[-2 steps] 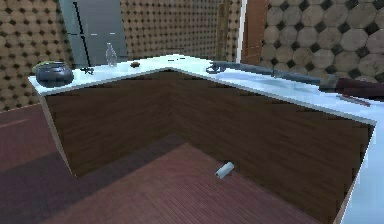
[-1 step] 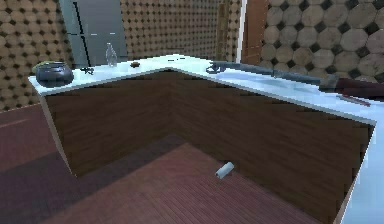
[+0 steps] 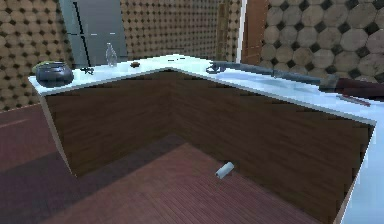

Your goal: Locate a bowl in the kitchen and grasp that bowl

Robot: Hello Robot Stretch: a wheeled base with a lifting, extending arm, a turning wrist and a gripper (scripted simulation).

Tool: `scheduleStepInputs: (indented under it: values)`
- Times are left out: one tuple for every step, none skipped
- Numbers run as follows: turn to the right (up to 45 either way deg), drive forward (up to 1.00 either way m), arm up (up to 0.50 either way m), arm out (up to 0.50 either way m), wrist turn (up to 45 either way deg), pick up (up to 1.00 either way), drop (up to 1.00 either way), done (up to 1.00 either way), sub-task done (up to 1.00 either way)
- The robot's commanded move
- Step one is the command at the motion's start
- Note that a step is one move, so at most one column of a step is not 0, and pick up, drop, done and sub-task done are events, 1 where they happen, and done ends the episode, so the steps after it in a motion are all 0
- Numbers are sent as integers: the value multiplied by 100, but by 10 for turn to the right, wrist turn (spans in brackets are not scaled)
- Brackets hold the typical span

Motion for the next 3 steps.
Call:
scheduleStepInputs:
  values:
    - [0, 0, 0, 0, 0, 100, 0, 0, 0]
    - [0, 0, 10, 0, 0, 0, 0, 0, 0]
    - [0, 0, 0, 0, 0, 0, 0, 100, 0]
